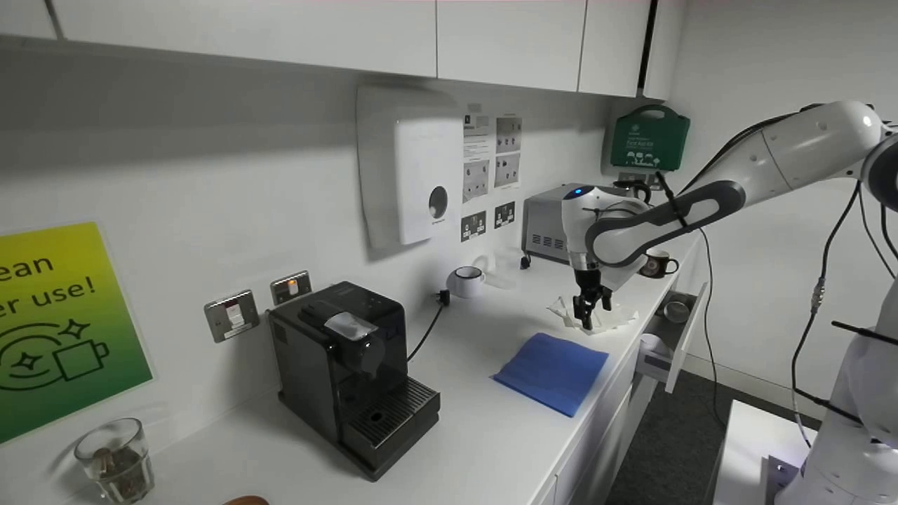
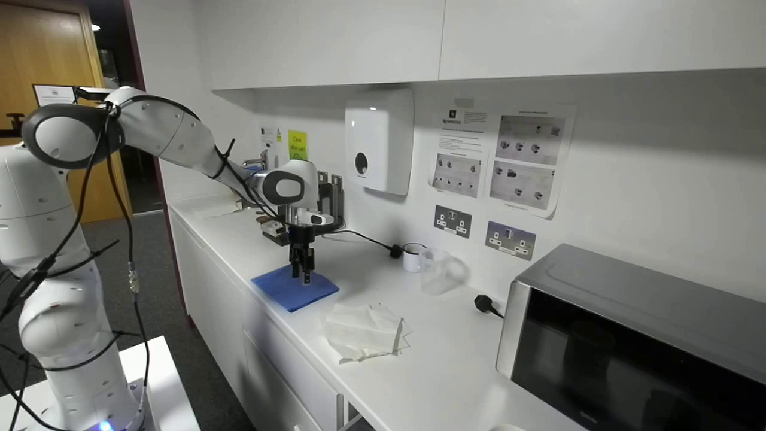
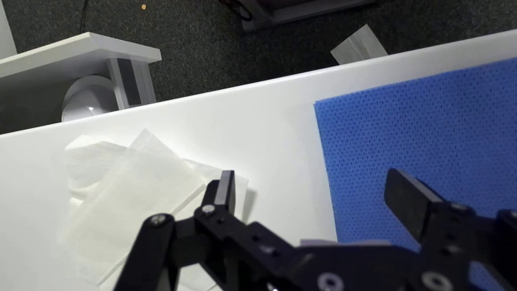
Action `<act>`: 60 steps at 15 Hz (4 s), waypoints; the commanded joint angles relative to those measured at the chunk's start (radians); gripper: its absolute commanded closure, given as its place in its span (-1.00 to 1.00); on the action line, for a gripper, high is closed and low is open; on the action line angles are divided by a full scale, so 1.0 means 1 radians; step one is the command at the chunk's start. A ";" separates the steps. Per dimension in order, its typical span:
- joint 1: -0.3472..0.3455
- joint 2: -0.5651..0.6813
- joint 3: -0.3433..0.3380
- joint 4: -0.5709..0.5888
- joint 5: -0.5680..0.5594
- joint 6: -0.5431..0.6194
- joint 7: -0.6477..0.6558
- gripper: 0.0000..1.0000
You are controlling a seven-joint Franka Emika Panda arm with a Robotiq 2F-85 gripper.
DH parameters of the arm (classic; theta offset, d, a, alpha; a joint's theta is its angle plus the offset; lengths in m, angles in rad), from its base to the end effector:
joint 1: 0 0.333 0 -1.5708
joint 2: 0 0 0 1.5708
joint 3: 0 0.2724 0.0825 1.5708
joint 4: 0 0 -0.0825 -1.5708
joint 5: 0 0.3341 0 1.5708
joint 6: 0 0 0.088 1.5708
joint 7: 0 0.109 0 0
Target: Place the white napkins on the blue placemat
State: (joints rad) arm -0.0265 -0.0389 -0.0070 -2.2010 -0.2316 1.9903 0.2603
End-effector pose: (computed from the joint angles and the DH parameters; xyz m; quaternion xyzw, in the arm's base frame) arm 0.4635 -0.0302 0.3696 0.9872 -0.0895 -0.0732 0.1100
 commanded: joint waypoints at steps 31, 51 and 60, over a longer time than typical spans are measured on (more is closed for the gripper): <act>-0.010 0.093 -0.032 0.052 -0.284 0.133 0.192 -1.00; 0.007 0.246 -0.084 0.157 -0.296 0.154 0.152 -1.00; 0.010 0.273 -0.096 0.167 -0.325 0.140 0.132 -1.00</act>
State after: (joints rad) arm -0.0256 0.2158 -0.0841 -2.0595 -0.5209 2.1298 0.4157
